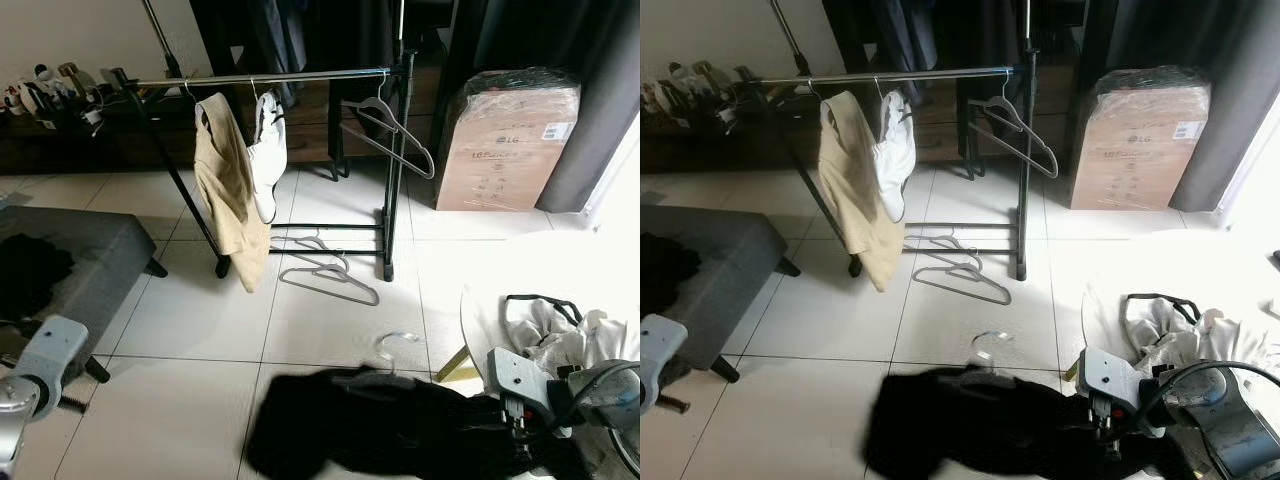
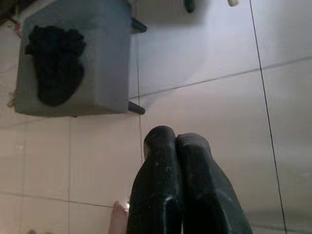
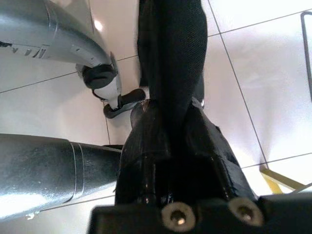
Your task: Hang hanger
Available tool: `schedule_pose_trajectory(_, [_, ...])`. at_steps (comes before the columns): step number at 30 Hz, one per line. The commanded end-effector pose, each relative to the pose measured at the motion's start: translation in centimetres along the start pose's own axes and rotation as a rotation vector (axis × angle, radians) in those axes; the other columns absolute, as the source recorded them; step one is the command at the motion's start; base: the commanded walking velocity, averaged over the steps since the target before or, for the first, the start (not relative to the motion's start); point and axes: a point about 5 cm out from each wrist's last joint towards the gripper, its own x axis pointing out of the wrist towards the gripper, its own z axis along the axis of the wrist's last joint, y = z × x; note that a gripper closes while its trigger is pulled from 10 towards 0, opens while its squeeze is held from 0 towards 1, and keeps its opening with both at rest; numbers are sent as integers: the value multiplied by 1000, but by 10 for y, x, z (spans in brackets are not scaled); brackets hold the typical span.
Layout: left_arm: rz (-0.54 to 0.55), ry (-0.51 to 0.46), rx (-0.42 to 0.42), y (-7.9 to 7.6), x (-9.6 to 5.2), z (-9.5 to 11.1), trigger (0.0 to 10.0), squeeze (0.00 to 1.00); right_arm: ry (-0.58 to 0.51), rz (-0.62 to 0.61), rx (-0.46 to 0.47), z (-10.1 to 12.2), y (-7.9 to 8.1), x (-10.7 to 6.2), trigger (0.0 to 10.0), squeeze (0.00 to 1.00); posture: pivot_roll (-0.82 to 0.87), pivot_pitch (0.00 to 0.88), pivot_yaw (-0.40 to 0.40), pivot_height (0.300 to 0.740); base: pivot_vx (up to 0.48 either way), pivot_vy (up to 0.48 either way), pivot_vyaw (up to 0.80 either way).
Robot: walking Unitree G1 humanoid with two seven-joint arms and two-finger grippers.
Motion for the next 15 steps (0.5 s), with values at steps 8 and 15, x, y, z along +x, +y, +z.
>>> schedule_pose_trajectory(8, [-573,-252,14,-79,-16,27,10000,0,-70,6,-60,17,0,0,0,0,-139,139,110,740,0,0,0])
schedule_pose_trajectory(15, [-820,-332,24,-111,-29,39,10000,1000,-88,61,-114,31,7,11,0,0,-141,143,110,740,0,0,0])
